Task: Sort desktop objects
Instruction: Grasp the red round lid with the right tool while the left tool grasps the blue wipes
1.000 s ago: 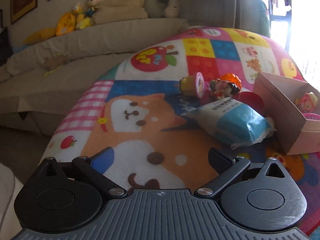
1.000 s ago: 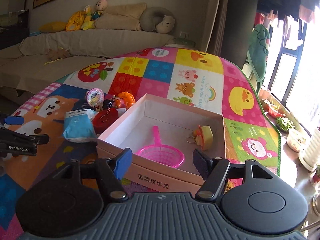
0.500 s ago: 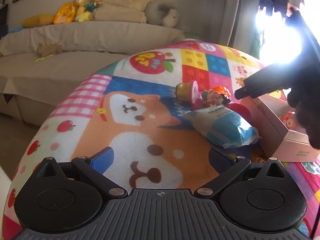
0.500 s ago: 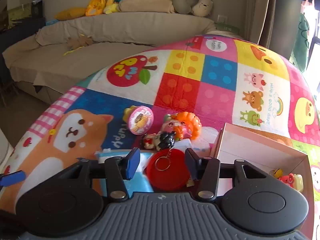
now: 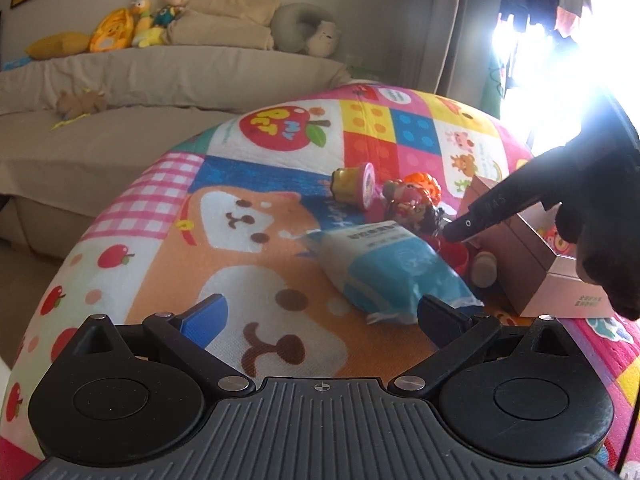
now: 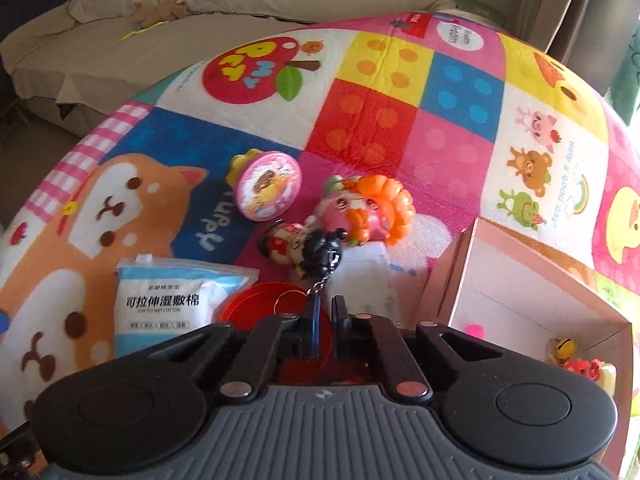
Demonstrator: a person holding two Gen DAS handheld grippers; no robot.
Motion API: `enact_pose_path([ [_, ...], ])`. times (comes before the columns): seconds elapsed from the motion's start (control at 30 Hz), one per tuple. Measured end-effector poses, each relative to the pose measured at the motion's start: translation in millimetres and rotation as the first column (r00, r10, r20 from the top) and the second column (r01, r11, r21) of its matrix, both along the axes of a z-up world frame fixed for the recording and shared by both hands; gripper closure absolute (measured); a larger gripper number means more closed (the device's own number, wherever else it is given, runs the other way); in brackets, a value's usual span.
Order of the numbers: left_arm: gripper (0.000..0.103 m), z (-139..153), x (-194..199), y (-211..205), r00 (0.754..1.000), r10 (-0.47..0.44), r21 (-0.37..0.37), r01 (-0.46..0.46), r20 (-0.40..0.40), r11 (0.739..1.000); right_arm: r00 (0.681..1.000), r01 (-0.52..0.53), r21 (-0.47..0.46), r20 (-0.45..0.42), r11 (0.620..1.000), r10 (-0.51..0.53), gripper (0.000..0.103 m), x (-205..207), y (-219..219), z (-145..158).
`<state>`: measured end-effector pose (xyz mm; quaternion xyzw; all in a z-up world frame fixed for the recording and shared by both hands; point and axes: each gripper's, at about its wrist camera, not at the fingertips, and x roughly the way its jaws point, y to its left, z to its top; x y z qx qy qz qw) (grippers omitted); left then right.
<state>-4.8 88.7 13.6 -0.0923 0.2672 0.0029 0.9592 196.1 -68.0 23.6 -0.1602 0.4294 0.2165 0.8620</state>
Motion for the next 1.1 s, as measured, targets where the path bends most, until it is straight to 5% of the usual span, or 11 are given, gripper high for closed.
enact_pose_path([
  [0.27, 0.000, 0.1, -1.3, 1.8, 0.999, -0.030, -0.018, 0.030, -0.042, 0.999, 0.984, -0.154, 0.086, -0.073, 0.984, 0.160, 0.098, -91.4, -14.1, -2.2],
  [0.43, 0.000, 7.4, -2.5, 1.1, 0.999, -0.011, -0.001, 0.011, -0.043, 1.000, 0.964, -0.194, -0.014, 0.185, 0.981, 0.194, 0.096, -124.2, -17.4, -0.1],
  [0.63, 0.000, 20.6, -8.8, 4.6, 1.000, 0.007, 0.017, -0.007, -0.025, 1.000, 0.923, -0.238, -0.065, 0.295, 0.969, 0.246, 0.073, -105.9, 5.7, -17.5],
  [0.8, 0.000, 21.1, -11.9, 10.7, 0.999, 0.026, 0.007, -0.026, -0.036, 1.000, 0.947, -0.274, -0.009, 0.173, 0.962, 0.271, 0.084, -94.9, 15.1, -25.9],
  [1.1, 0.000, 18.7, -7.2, -5.0, 0.998, -0.027, -0.003, 0.027, -0.048, 1.000, 0.962, -0.274, 0.054, 0.031, 0.960, 0.272, 0.083, -164.7, -53.6, -24.4],
])
